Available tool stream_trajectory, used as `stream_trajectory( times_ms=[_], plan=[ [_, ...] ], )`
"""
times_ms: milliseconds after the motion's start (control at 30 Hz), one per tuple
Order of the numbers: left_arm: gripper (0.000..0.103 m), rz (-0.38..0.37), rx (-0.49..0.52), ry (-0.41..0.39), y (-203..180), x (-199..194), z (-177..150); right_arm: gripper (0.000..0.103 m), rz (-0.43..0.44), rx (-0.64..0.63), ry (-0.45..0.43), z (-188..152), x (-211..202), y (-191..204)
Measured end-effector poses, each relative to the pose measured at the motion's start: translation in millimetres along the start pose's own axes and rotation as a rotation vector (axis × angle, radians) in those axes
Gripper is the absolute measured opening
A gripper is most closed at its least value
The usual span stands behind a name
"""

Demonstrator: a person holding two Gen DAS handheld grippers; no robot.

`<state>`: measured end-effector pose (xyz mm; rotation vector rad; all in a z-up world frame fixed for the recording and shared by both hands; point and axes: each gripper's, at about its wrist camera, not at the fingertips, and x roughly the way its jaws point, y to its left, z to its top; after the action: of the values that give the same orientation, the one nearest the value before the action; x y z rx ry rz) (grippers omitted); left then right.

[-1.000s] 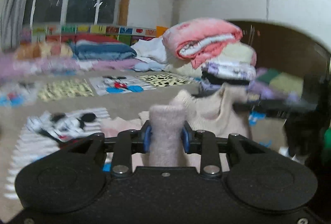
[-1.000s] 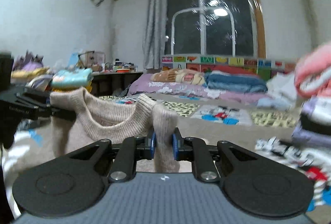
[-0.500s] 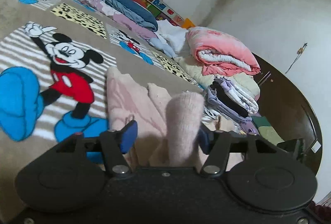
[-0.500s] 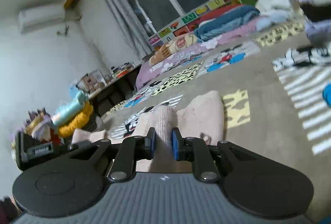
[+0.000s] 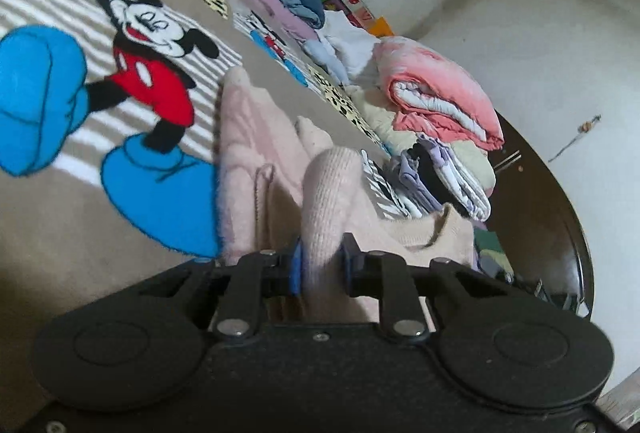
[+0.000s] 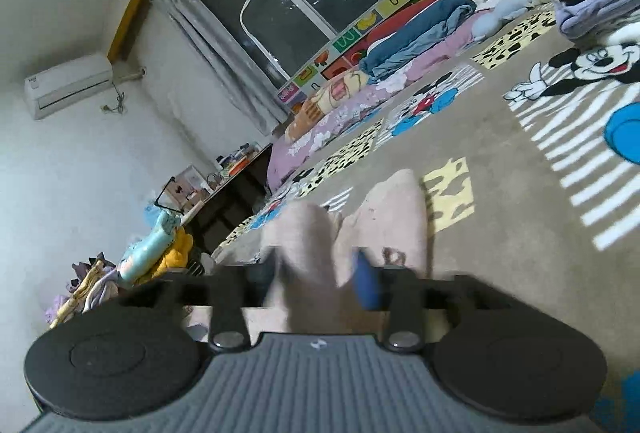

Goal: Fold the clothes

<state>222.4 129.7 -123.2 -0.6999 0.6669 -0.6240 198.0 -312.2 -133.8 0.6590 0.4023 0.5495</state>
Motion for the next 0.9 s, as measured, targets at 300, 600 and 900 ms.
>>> stream_trajectory(
  times_ms=[300, 600, 900],
  plan=[
    [0.011, -0.013, 0.060, -0.046, -7.0, -8.5, 2.5, 0.022, 0.053, -0.107, 0.142, -9.4, 6.4, 9.4],
    [0.011, -0.066, 0.113, -0.111, -3.5, 12.2, 36.9, 0.015, 0.110, -0.044, 0.073, 18.0, 33.6, -3.0],
    [0.010, -0.074, 0.121, -0.130, 15.1, 45.2, 75.9, 0.014, 0.121, 0.021, 0.027, 46.3, 75.9, -25.8]
  ],
)
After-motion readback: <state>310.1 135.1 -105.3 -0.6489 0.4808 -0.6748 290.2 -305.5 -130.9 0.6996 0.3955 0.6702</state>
